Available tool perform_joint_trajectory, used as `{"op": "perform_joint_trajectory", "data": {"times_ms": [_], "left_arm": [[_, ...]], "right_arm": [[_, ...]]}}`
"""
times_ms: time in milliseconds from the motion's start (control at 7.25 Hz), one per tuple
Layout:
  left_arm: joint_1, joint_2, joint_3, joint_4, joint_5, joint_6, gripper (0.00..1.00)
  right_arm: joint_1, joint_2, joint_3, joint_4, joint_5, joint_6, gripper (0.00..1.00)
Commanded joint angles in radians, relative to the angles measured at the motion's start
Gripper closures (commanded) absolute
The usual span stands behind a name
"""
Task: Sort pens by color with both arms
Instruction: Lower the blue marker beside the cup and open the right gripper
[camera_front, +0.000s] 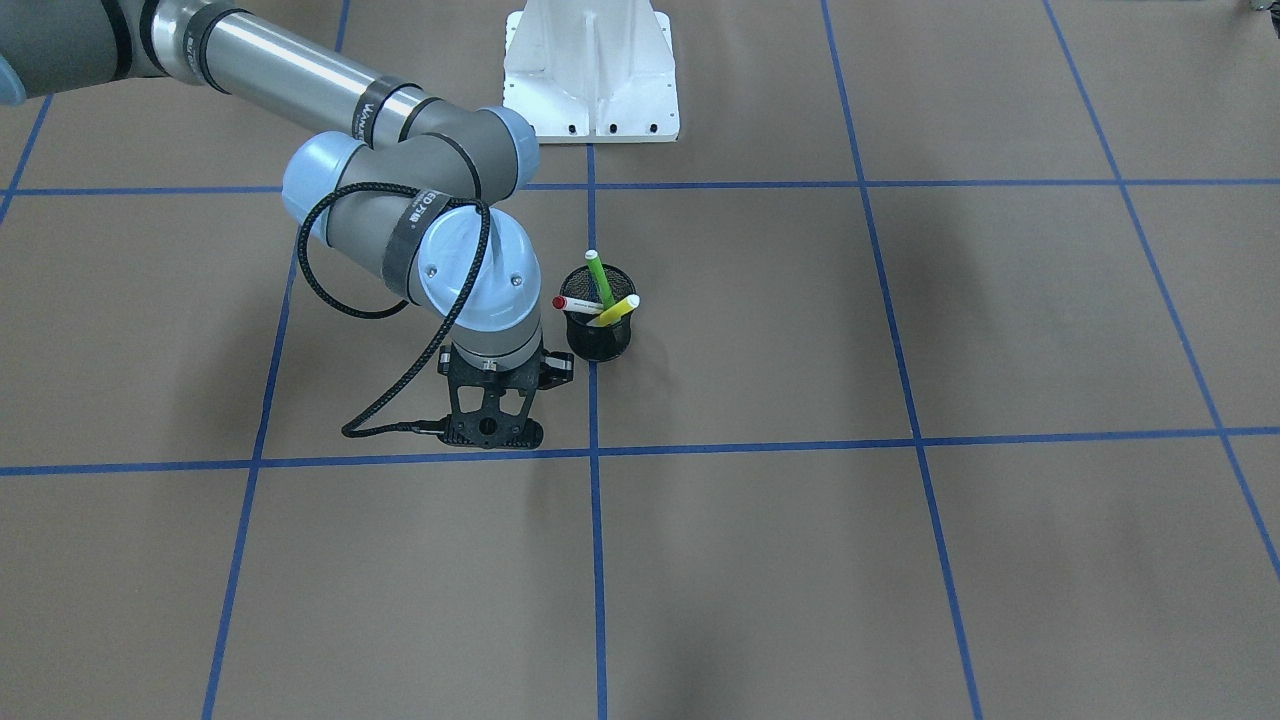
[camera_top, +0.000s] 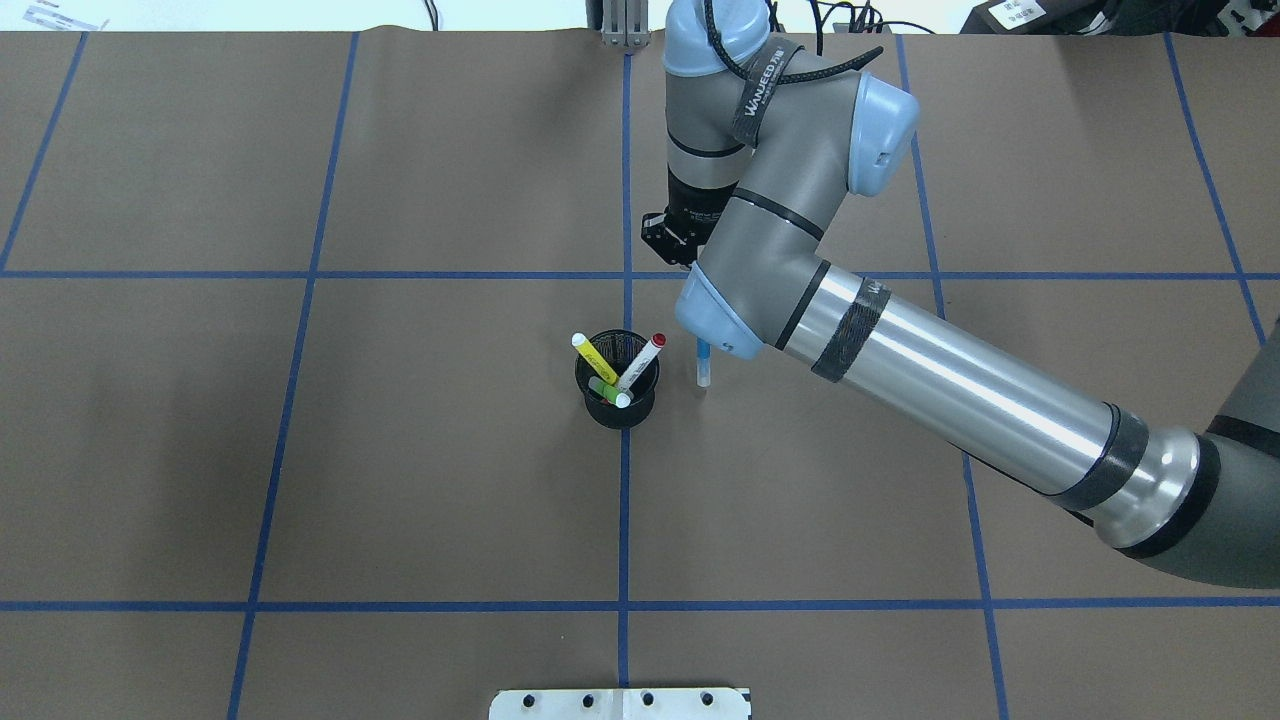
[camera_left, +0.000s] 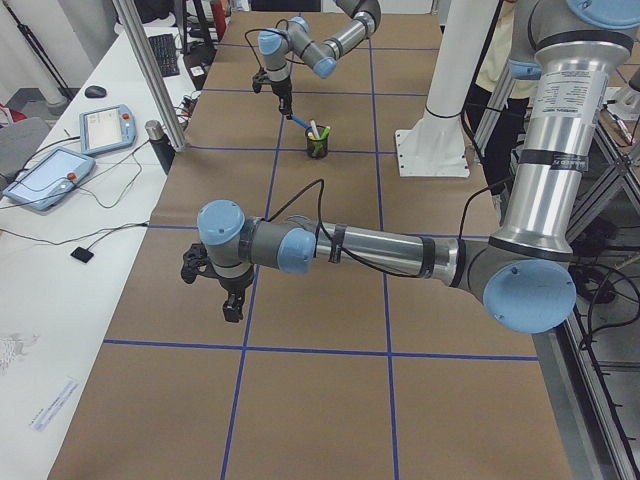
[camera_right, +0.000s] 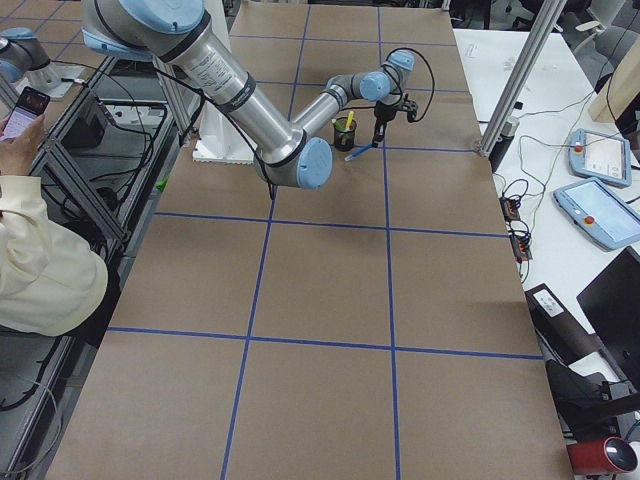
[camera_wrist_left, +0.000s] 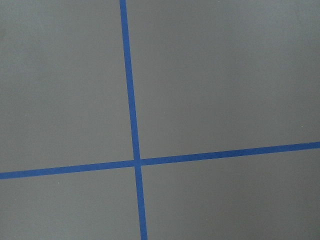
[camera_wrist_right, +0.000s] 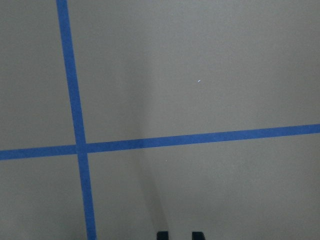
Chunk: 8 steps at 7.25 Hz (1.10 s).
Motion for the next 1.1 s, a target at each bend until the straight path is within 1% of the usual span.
{"op": "perform_joint_trajectory", "data": {"times_ms": [0,138,276,552,690,828,966], "left_arm": [[0.000,0.002,0.000,0.000,0.010,0.000,0.02],[0.000,0.002,0.000,0.000,0.010,0.000,0.02],[0.000,0.002,0.000,0.000,0.010,0.000,0.02],[0.000,0.000,0.000,0.000,0.012,0.000,0.02],[0.000,0.000,0.000,0.000,0.012,0.000,0.02],[0.002,-0.001,0.000,0.000,0.012,0.000,0.02],[0.003,-0.015,0.000,0.007,0.012,-0.003,0.02]], "right_arm": [[-0.003,0.000,-0.006,0.004,-0.001,0.008,1.00],[-0.003,0.000,-0.006,0.004,-0.001,0.010,1.00],[-0.001,0.000,-0.006,0.004,-0.003,0.010,0.72],[-0.003,0.000,-0.004,0.006,-0.006,0.008,0.30],[-0.001,0.000,-0.004,0.006,-0.007,0.007,0.19],[-0.001,-0.003,-0.003,0.032,-0.007,0.010,0.08],[0.005,-0.017,0.003,0.070,-0.004,0.013,0.01]]}}
